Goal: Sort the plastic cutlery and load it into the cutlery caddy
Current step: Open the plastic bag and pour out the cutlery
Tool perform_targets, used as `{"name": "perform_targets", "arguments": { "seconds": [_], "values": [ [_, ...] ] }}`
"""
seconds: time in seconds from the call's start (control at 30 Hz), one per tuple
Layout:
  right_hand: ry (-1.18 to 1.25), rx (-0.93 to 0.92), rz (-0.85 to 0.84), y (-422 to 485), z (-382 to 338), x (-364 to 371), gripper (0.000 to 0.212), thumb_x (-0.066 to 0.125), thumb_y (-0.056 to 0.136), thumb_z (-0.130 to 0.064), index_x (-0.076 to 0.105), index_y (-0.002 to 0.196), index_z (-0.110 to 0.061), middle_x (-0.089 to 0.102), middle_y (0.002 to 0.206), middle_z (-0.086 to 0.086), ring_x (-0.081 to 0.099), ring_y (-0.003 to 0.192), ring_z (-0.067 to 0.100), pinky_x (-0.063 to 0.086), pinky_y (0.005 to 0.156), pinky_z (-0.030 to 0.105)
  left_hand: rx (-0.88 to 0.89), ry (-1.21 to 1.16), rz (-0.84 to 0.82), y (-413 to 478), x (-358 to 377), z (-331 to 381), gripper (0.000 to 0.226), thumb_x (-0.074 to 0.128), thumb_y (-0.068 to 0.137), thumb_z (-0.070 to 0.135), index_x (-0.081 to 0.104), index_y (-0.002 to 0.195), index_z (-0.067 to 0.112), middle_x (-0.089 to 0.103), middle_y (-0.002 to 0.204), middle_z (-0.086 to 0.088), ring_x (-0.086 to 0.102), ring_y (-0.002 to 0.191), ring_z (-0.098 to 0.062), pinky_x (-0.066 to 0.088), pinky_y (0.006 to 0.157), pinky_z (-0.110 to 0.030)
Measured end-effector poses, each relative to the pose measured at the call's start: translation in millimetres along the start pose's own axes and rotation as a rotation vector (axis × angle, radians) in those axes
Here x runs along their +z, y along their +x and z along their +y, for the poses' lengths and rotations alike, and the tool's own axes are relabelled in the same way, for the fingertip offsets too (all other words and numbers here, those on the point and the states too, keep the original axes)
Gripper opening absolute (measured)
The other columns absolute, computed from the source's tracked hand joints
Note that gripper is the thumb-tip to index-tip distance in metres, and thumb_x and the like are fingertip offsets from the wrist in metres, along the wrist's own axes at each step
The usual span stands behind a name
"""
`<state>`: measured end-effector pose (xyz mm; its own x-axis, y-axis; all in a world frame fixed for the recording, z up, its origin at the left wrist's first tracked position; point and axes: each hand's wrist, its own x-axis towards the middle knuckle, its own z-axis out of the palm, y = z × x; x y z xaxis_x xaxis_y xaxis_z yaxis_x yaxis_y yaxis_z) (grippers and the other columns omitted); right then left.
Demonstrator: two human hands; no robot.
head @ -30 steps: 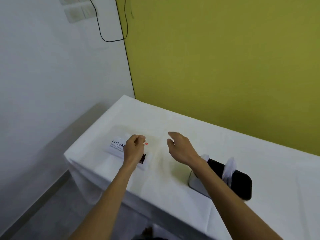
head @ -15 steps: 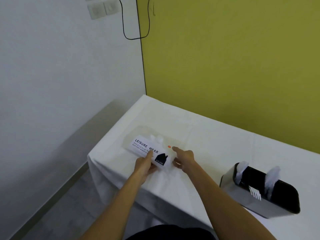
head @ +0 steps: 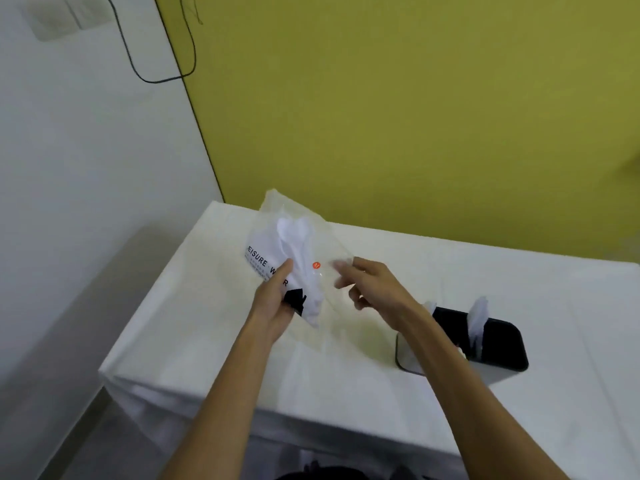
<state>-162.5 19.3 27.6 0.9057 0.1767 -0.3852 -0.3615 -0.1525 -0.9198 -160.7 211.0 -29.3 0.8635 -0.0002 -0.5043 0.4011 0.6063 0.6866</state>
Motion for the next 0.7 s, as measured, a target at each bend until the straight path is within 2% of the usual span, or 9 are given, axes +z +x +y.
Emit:
{"name": "perform_targets", "arguments": {
  "seconds": [0.07, 0.13, 0.2, 0.27, 0.33, 0.37, 0.47, 0.57, 0.7],
  "values": [
    [0.121, -0.014, 0.116, -6, -7, -34, 0.052, 0.05, 0.096, -0.056, 0.075, 0.106, -0.012, 0.067, 0.078, -0.002, 0.045, 0.053, 0.012, 0.039, 0.051, 0.026, -0.003, 0.027, -0.127, -7, 36, 10, 0.039, 0.061, 0.097, 0.023, 0.06, 0.132, 0.006, 0.068, 0.126, -0.015, 0.069, 0.11, -0.025, 0.054, 0.093, -0.041],
    [0.28, -0.014, 0.273, -13, -9, -71, 0.06, 0.044, 0.099, -0.056, 0.071, 0.101, -0.002, 0.064, 0.08, 0.002, 0.045, 0.053, 0.014, 0.038, 0.05, 0.028, -0.036, 0.042, -0.251, -12, 75, 9, 0.04, 0.059, 0.098, 0.022, 0.059, 0.135, 0.007, 0.066, 0.13, -0.015, 0.066, 0.116, -0.027, 0.052, 0.097, -0.041],
    [0.431, -0.035, 0.393, -22, -11, -100, 0.045, 0.048, 0.101, -0.046, 0.066, 0.094, -0.006, 0.06, 0.076, 0.004, 0.047, 0.054, 0.017, 0.039, 0.051, 0.031, -0.065, 0.069, -0.34, -17, 109, 2, 0.041, 0.057, 0.098, 0.022, 0.058, 0.136, 0.008, 0.066, 0.13, -0.015, 0.065, 0.118, -0.028, 0.054, 0.095, -0.04],
    [0.451, -0.065, 0.452, -34, -7, -130, 0.028, 0.055, 0.1, -0.032, 0.067, 0.09, -0.008, 0.057, 0.066, 0.002, 0.048, 0.055, 0.017, 0.042, 0.055, 0.031, -0.097, 0.094, -0.425, -21, 143, -10, 0.04, 0.056, 0.099, 0.022, 0.058, 0.136, 0.008, 0.067, 0.129, -0.014, 0.067, 0.116, -0.028, 0.057, 0.091, -0.038],
    [0.409, -0.066, 0.41, -45, 5, -159, 0.017, 0.056, 0.098, -0.018, 0.068, 0.095, -0.006, 0.061, 0.069, 0.005, 0.053, 0.062, 0.02, 0.046, 0.056, 0.03, -0.111, 0.122, -0.487, -27, 177, -26, 0.04, 0.056, 0.1, 0.022, 0.058, 0.137, 0.008, 0.065, 0.132, -0.013, 0.064, 0.12, -0.029, 0.055, 0.096, -0.04],
    [0.421, -0.065, 0.36, -52, 13, -174, 0.018, 0.054, 0.098, -0.013, 0.067, 0.107, -0.003, 0.064, 0.078, 0.009, 0.057, 0.069, 0.024, 0.049, 0.056, 0.031, -0.119, 0.135, -0.516, -28, 192, -36, 0.04, 0.056, 0.1, 0.021, 0.058, 0.138, 0.008, 0.064, 0.134, -0.014, 0.062, 0.123, -0.03, 0.051, 0.101, -0.042],
    [0.483, -0.054, 0.262, -78, 30, -217, 0.035, 0.058, 0.096, -0.013, 0.058, 0.131, -0.01, 0.068, 0.104, 0.014, 0.063, 0.088, 0.031, 0.058, 0.067, 0.043, -0.126, 0.206, -0.578, -30, 240, -68, 0.041, 0.055, 0.1, 0.016, 0.056, 0.139, 0.007, 0.062, 0.137, -0.015, 0.058, 0.128, -0.032, 0.043, 0.11, -0.047],
    [0.434, -0.113, 0.209, -107, 35, -255, 0.039, 0.063, 0.09, -0.015, 0.059, 0.129, -0.017, 0.071, 0.109, 0.01, 0.065, 0.097, 0.033, 0.058, 0.081, 0.052, -0.133, 0.261, -0.626, -37, 285, -97, 0.041, 0.053, 0.1, 0.015, 0.055, 0.14, 0.006, 0.061, 0.137, -0.016, 0.06, 0.126, -0.031, 0.048, 0.106, -0.045],
    [0.404, -0.18, 0.235, -134, 32, -297, 0.032, 0.064, 0.077, -0.024, 0.065, 0.109, -0.025, 0.075, 0.093, 0.001, 0.07, 0.083, 0.023, 0.058, 0.076, 0.047, -0.149, 0.273, -0.677, -45, 333, -120, 0.041, 0.052, 0.1, 0.016, 0.056, 0.139, 0.006, 0.062, 0.136, -0.014, 0.06, 0.126, -0.03, 0.048, 0.106, -0.045]
  ]
}}
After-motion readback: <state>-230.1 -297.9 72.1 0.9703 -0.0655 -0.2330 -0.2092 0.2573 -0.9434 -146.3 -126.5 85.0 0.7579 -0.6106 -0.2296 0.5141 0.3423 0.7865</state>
